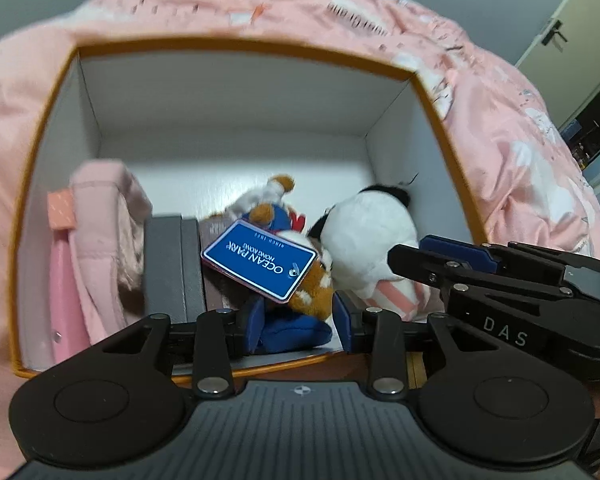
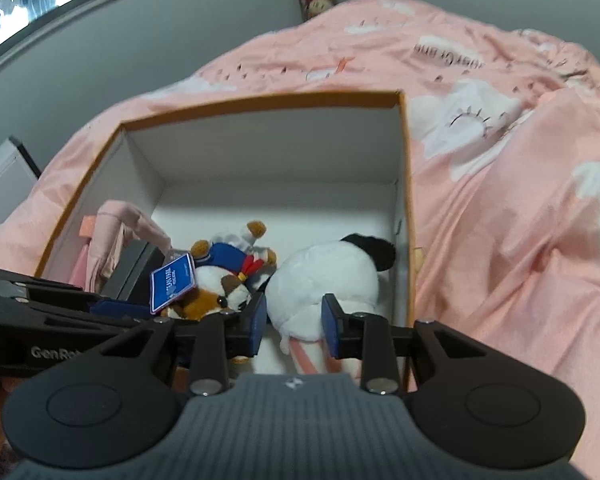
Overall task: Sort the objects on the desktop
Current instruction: 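Lower both plush toys into the shoebox and open both tools, then withdraw both tools from the shoebox toward the white lotion tube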
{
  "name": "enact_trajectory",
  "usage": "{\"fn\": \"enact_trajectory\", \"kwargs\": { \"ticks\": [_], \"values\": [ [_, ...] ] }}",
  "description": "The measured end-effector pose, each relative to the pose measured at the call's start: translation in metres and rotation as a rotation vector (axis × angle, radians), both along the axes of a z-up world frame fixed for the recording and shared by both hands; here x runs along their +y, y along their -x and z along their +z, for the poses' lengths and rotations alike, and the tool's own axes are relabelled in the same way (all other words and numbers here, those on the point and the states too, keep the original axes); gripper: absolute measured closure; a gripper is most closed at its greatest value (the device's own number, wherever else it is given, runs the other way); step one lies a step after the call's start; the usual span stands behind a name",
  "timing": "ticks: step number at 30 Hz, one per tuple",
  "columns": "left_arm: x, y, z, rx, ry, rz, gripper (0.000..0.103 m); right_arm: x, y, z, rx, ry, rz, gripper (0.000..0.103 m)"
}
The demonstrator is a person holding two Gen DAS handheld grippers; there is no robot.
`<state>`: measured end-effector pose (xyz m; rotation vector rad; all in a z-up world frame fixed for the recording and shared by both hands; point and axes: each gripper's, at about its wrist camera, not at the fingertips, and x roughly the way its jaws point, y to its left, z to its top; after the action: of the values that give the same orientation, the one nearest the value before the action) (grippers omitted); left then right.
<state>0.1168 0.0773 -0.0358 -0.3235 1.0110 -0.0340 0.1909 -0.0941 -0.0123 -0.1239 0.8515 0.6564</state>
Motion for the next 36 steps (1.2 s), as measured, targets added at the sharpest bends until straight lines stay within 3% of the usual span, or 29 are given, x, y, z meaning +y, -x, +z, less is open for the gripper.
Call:
{"fn": "enact_trajectory", "kwargs": {
  "ticks": [9, 18, 28, 36],
  "values": [
    [-0.016, 0.034, 0.038, -0.156, -0.166, 0.006, 0.059, -0.013, 0.032, 0.018, -0.125, -0.06, -0.039, 0.071],
    [-0.032, 0.064, 0.058, -0.254, -0.226, -0.024, 0.052, -0.023, 0.06, 0.028, -0.221, -0.112, 0.003, 0.071],
    [-0.044, 0.089, 0.061, -0.254, -0.243, -0.036, 0.051, -0.032, 0.084, 0.026, -0.111, -0.14, 0.122, 0.07],
    [-0.042, 0.096, 0.049, -0.143, -0.181, -0.086, 0.051, -0.043, 0.095, 0.015, -0.016, -0.129, 0.153, 0.065]
  ]
}}
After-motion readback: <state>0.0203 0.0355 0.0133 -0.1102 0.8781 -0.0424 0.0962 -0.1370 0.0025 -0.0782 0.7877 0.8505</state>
